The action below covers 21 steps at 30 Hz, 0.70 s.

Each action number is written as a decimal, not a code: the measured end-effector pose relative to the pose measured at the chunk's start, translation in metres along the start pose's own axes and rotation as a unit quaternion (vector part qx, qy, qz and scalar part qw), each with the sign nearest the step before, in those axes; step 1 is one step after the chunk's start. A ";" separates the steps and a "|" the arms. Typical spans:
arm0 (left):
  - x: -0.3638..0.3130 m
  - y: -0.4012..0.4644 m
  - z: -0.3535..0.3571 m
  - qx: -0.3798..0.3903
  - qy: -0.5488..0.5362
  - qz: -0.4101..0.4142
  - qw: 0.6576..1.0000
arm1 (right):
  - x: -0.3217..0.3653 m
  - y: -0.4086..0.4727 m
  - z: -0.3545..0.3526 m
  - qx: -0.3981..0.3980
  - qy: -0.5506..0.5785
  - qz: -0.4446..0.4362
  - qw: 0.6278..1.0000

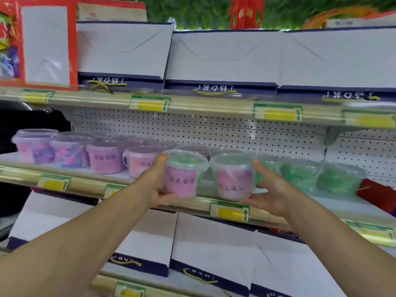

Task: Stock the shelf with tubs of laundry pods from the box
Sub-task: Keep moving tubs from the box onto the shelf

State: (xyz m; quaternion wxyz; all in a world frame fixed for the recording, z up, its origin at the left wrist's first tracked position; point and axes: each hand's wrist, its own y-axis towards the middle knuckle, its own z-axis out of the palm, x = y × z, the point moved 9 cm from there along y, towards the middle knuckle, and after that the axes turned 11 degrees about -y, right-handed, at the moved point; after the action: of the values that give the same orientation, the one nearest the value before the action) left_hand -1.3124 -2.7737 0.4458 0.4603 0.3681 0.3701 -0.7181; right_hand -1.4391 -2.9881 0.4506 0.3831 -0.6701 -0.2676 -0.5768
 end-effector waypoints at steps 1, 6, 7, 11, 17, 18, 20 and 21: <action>-0.001 0.005 0.000 0.005 0.004 0.007 1.000 | -0.003 0.000 0.002 0.017 -0.047 0.005 0.999; -0.007 0.029 -0.008 0.014 0.264 0.119 0.957 | 0.011 0.003 -0.015 -0.136 -0.334 -0.120 0.925; -0.013 0.033 -0.010 -0.006 0.330 0.160 0.930 | 0.020 0.001 -0.014 -0.174 -0.377 -0.164 0.895; -0.037 0.017 0.010 -0.045 0.490 0.354 0.795 | 0.037 0.003 0.009 -0.202 -0.475 -0.260 0.816; -0.038 0.031 0.029 -0.029 0.559 0.413 0.718 | 0.044 0.024 0.020 -0.282 -0.493 -0.255 0.783; -0.038 0.035 0.031 -0.029 0.565 0.413 0.714 | 0.043 0.029 0.021 -0.287 -0.500 -0.251 0.777; -0.037 0.043 0.032 -0.029 0.578 0.407 0.707 | 0.039 0.036 0.024 -0.280 -0.531 -0.237 0.764; -0.036 0.047 0.032 -0.025 0.591 0.401 0.700 | 0.035 0.039 0.025 -0.274 -0.552 -0.227 0.754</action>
State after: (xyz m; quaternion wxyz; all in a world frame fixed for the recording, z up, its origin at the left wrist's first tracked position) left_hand -1.2632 -2.8021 0.4823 0.4009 0.8185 0.4013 -0.0911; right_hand -1.3869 -2.9924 0.4762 -0.1736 -0.8681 -0.4068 -0.2252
